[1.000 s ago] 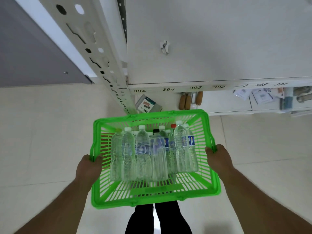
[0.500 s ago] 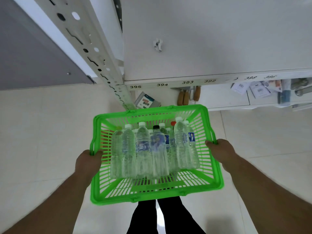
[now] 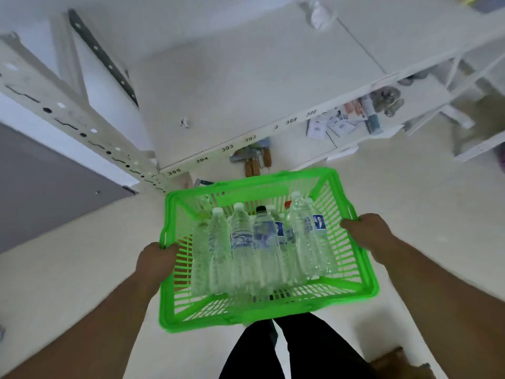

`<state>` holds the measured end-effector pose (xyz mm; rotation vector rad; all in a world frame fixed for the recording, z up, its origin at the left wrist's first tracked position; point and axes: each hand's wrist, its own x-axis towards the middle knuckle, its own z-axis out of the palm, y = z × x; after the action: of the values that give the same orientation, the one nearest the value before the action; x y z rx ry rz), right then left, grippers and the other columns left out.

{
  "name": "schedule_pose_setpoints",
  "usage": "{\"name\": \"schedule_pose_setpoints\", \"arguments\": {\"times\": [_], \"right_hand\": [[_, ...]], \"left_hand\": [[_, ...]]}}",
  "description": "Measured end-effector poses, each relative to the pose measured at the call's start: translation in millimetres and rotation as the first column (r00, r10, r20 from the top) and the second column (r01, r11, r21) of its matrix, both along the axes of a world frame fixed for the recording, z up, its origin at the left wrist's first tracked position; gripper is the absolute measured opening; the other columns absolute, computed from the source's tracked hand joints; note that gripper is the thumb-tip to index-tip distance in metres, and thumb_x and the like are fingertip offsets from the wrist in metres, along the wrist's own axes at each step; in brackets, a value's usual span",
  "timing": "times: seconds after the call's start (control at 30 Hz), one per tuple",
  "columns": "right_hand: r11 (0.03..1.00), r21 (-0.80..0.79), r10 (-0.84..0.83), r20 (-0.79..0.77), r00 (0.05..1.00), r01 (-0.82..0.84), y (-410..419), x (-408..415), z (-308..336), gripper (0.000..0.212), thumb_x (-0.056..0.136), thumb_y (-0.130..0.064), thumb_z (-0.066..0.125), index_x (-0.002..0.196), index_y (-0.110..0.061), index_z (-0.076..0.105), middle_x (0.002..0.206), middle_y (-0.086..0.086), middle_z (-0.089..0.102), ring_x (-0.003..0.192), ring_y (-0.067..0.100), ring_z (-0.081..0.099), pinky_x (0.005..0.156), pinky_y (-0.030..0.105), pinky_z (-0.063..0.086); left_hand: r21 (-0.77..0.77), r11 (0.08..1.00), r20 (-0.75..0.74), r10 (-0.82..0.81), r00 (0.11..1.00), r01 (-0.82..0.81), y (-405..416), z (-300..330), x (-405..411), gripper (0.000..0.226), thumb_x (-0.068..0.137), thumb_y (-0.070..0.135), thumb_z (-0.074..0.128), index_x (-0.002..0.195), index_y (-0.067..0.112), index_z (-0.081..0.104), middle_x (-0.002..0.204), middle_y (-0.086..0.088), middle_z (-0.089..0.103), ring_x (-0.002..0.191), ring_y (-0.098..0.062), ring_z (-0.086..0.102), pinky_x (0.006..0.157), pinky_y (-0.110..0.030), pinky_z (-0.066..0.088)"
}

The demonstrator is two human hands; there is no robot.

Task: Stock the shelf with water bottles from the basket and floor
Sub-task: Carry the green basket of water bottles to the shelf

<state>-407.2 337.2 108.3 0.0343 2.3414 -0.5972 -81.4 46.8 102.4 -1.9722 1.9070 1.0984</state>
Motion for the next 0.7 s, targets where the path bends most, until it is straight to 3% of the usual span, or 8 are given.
{"name": "schedule_pose_setpoints", "arguments": {"times": [0.2,0.33,0.43,0.57,0.7], "right_hand": [[0.964,-0.007,-0.264,-0.030,0.964,0.264,101,0,30,0.038,0.084,-0.033,0.072,0.082,0.005,0.068,0.070,0.013,0.062,0.062,0.026,0.058,0.064,0.031,0.046],[0.912,-0.015,-0.411,-0.046,0.910,0.411,172,-6,38,0.035,0.084,-0.033,0.072,0.074,0.000,0.065,0.064,0.011,0.059,0.059,0.025,0.056,0.056,0.028,0.041],[0.848,-0.022,-0.529,-0.050,0.847,0.529,234,-14,40,0.035,0.084,-0.031,0.071,0.066,-0.004,0.057,0.062,0.011,0.055,0.057,0.025,0.053,0.054,0.028,0.038],[0.752,-0.027,-0.659,-0.031,0.751,0.659,315,-31,38,0.034,0.082,-0.031,0.072,0.071,0.000,0.062,0.065,0.013,0.058,0.059,0.026,0.055,0.057,0.030,0.041],[0.659,-0.025,-0.752,-0.006,0.659,0.752,393,-50,39,0.035,0.083,-0.034,0.070,0.074,-0.001,0.063,0.068,0.013,0.060,0.063,0.028,0.059,0.058,0.030,0.043]], "left_hand": [[0.013,0.959,-0.027,-0.283,0.959,0.283,30,34,-84,0.051,0.079,0.049,0.058,0.096,0.002,0.065,0.094,-0.020,0.066,0.089,-0.036,0.064,0.078,-0.038,0.052],[-0.011,0.908,-0.053,-0.419,0.907,0.419,64,43,-156,0.042,0.088,0.039,0.061,0.104,0.001,0.067,0.101,-0.023,0.067,0.093,-0.036,0.065,0.082,-0.041,0.055],[-0.043,0.834,-0.028,-0.552,0.834,0.550,105,43,-215,0.033,0.091,0.030,0.062,0.099,-0.001,0.070,0.097,-0.025,0.069,0.091,-0.037,0.066,0.081,-0.042,0.053],[-0.028,0.709,0.056,-0.703,0.709,0.705,170,45,-301,0.040,0.090,0.037,0.063,0.101,-0.001,0.071,0.102,-0.024,0.069,0.096,-0.036,0.066,0.077,-0.037,0.050],[-0.044,0.577,0.079,-0.812,0.578,0.816,249,51,-383,0.041,0.090,0.037,0.063,0.093,-0.004,0.071,0.090,-0.023,0.069,0.088,-0.035,0.067,0.065,-0.032,0.043]]}}
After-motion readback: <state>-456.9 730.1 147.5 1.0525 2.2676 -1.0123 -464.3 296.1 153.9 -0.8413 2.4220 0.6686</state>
